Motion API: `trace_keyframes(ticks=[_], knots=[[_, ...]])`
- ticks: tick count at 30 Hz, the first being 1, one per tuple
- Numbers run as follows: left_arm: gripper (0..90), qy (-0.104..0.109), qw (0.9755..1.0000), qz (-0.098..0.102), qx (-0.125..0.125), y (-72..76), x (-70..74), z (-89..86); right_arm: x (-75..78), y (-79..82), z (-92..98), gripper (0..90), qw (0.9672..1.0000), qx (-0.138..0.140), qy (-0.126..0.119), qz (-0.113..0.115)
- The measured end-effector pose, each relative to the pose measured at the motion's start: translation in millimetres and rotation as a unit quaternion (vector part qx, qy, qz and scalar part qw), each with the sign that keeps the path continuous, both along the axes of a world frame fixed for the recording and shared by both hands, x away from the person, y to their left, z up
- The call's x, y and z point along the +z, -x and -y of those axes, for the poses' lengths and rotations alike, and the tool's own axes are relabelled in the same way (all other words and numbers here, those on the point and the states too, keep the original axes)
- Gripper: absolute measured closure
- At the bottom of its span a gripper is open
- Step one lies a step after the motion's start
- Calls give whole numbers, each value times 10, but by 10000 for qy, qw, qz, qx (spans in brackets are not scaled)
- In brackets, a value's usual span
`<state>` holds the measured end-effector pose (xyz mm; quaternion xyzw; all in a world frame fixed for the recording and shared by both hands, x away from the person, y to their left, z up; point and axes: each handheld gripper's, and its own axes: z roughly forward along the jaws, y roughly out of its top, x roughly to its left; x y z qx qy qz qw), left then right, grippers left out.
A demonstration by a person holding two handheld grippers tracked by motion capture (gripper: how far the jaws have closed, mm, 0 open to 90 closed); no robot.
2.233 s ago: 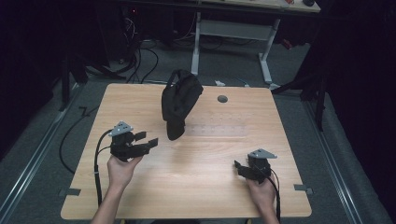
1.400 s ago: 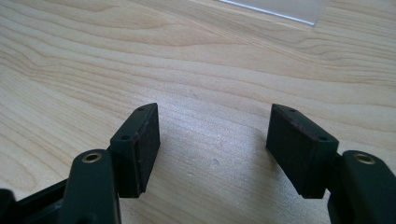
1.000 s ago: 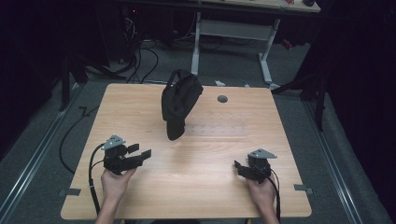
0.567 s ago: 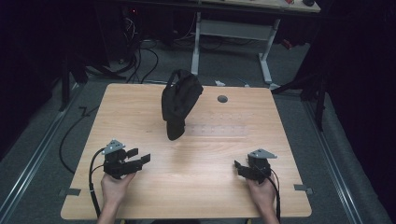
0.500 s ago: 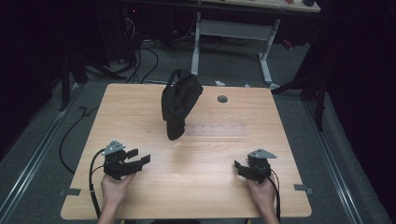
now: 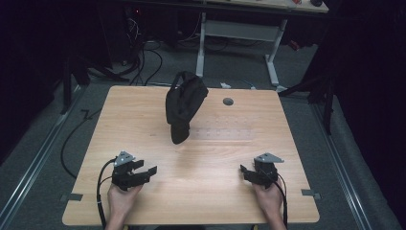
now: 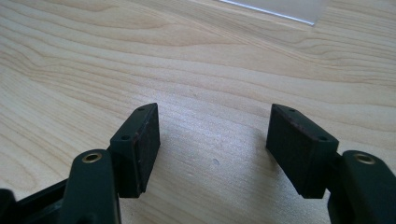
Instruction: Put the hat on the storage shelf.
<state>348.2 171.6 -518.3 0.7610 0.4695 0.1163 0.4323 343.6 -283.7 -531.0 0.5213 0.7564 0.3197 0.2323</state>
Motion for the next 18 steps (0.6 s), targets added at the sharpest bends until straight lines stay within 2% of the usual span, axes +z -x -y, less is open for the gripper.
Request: trace_keyframes(ticks=[3,7,8,14,18], knots=[[338,-301,9995,12,41,0,-80,56,0,0,0,349,10000,0,0,-1],[338,-695,9975,122,76,8,-164,114,0,0,-1,350,10000,-5,-2,-1],[334,-739,9970,190,94,16,-174,125,0,0,0,350,10000,-1,1,-1],[317,-1076,9937,295,108,24,-179,190,0,0,0,349,10000,-2,0,-1],[303,-1063,9939,276,86,23,-179,195,0,1,0,350,10000,-1,0,-1]])
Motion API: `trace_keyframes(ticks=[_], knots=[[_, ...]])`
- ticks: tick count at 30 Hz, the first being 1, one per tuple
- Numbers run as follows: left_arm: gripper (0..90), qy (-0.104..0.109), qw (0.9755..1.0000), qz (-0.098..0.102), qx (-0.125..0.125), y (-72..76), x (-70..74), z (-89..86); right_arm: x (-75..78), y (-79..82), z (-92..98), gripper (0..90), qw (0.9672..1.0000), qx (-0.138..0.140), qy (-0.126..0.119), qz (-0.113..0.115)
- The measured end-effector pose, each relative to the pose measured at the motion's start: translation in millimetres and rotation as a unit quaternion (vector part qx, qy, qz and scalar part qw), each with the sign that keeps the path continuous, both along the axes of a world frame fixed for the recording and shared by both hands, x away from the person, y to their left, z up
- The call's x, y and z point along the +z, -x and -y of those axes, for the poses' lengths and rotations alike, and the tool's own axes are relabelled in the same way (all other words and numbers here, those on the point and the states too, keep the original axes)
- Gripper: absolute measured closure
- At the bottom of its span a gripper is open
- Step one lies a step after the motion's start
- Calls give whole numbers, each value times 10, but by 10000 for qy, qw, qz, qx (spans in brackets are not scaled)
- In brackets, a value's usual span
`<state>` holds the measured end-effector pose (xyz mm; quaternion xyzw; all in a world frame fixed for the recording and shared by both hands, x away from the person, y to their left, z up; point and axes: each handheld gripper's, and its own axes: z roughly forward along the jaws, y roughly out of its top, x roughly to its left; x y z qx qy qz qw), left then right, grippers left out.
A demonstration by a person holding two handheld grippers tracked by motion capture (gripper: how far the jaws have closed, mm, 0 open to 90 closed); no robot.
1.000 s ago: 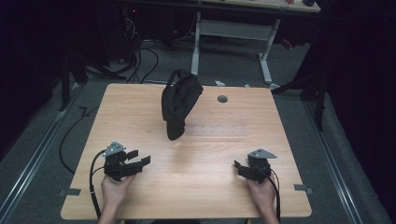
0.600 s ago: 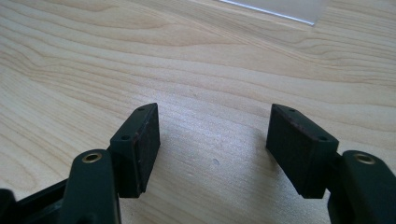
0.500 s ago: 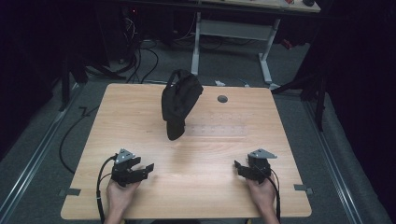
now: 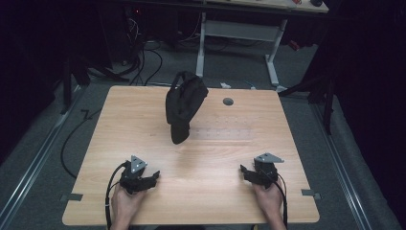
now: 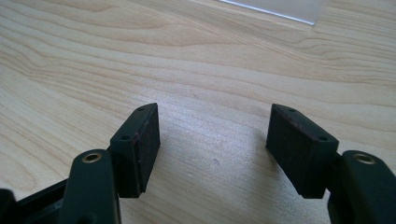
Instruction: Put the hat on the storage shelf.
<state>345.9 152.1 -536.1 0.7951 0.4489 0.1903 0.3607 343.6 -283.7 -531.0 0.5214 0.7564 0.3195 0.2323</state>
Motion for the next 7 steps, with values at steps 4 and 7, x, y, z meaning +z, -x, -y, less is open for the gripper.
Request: trace_keyframes(ticks=[4,7], knots=[[295,14,10000,-11,0,0,-1,1,0,0,0,350,10000,1,0,0],[273,74,10000,-48,-17,-6,1,-8,0,0,0,350,10000,1,0,1]])
